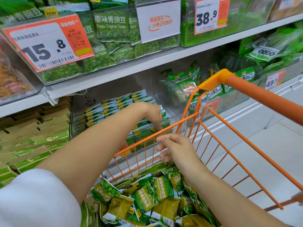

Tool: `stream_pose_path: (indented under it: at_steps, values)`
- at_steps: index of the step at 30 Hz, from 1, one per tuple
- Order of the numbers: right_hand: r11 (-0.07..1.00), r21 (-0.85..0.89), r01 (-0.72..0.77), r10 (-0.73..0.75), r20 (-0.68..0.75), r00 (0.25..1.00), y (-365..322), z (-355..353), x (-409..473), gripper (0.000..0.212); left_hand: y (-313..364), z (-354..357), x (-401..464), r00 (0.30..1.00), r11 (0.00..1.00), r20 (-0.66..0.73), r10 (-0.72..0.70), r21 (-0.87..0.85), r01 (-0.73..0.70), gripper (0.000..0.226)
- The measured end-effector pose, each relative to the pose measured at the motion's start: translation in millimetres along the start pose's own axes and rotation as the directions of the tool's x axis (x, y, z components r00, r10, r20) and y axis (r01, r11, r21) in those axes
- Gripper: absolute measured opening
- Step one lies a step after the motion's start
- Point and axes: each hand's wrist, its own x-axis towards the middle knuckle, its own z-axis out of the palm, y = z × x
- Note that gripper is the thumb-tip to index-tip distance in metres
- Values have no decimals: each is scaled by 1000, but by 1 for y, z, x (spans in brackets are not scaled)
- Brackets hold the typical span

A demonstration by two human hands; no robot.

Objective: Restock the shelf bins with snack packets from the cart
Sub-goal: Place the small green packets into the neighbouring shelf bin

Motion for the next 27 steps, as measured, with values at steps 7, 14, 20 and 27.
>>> stream_pose_path:
  at_steps: [7,14,20,27]
  values:
    - [1000,-6,-3,3,24,1000,0,0,0,23,-8,-15,-6,903,970,-428,41,-198,-138,20]
    - [1000,17,-20,20,10,1000,-1,0,0,22,5,10,27,937,986,-319,141,-35,-161,44]
    - [1000,-22,-12,13,44,999,0,-1,-1,22,0,13,24,972,995,-234,27,105,-2,57]
    - [998,-69,-4,6,40,999,-1,-2,0,23,7,14,-24,746,842,-666,-9,-408,-353,38]
